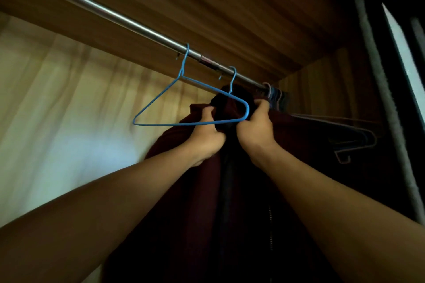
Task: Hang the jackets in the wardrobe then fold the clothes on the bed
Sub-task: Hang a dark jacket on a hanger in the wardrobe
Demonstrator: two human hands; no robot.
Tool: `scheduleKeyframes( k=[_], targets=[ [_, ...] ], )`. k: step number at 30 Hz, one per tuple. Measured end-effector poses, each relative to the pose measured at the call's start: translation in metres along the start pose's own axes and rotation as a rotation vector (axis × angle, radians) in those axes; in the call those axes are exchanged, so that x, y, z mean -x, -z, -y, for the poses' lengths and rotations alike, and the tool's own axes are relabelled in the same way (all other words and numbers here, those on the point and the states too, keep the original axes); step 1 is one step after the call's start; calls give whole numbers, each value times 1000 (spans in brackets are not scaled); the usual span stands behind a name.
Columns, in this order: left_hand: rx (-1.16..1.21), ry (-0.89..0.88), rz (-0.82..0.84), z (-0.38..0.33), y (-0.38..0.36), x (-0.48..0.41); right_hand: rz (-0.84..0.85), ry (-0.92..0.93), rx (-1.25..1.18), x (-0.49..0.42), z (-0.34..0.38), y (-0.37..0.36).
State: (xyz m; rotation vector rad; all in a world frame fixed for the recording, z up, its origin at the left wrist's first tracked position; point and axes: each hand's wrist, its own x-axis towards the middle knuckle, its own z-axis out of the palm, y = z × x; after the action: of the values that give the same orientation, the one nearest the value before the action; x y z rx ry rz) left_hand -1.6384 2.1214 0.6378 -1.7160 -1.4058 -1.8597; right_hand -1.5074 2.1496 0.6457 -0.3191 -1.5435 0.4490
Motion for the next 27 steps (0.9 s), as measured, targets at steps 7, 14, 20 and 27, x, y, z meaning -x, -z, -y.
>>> scheduleKeyframes(
  k=[7, 14, 20, 27],
  targets=[
    [183, 19, 6, 25, 4, 37, 137, 76, 91, 22, -33, 9],
    [138, 14, 54, 33, 3, 71, 84, 206, 319, 52, -38, 7],
    [139, 62, 76, 30, 14, 83, 142, 116, 317, 70, -34, 14],
    [358, 251, -95, 47, 21, 139, -16, 161, 303, 142, -62, 14]
  ],
)
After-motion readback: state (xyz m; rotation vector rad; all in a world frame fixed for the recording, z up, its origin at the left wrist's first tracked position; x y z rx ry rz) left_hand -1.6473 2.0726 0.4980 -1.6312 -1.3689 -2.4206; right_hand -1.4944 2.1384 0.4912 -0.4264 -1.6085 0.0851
